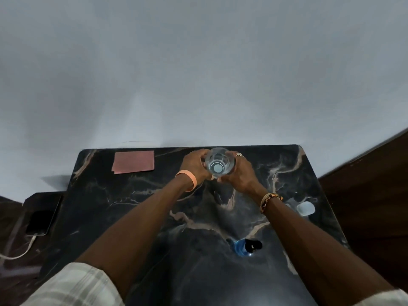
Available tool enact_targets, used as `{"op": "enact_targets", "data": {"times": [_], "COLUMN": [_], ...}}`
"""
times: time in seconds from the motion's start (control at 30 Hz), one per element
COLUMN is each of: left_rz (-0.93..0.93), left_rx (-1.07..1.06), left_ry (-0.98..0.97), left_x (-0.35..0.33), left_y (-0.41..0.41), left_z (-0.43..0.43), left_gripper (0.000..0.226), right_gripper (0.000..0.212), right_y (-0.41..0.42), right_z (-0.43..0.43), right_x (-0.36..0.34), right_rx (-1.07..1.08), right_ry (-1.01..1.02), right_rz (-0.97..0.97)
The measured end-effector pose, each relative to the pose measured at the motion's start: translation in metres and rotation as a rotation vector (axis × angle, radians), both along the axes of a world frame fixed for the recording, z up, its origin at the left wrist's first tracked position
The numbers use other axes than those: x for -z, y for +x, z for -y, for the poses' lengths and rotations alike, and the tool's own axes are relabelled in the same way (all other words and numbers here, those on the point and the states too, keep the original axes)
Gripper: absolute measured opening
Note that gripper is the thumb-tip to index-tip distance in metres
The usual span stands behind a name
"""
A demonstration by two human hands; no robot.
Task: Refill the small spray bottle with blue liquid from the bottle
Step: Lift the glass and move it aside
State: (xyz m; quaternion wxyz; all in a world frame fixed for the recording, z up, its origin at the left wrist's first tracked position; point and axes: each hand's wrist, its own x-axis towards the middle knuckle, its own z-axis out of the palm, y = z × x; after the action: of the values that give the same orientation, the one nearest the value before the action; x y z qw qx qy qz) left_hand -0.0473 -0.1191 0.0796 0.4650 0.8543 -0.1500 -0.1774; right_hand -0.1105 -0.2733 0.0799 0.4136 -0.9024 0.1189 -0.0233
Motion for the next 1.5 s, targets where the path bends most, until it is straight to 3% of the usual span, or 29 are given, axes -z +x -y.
{"op": "enact_targets", "data": {"times": [0.53, 1.5], "left_rz": [-0.078, -0.074], "left_rx": [-0.04, -0.076], "left_ry": [0.05, 0.029], "left_x": [0.036, 0.077], "left_y": [0.041, 0.066], "left_z": [0.062, 0.063], "left_gripper": [0.06, 0.064], "right_gripper": [0.058, 0.071], "right_y": [0.048, 0.081], "right_z": [0.058, 0.066], "right_x": [0.044, 0.083], "right_rx": [0.038, 0.024], "right_ry": [0.001, 0.076], "right_rz": [-0.128, -0.194]}}
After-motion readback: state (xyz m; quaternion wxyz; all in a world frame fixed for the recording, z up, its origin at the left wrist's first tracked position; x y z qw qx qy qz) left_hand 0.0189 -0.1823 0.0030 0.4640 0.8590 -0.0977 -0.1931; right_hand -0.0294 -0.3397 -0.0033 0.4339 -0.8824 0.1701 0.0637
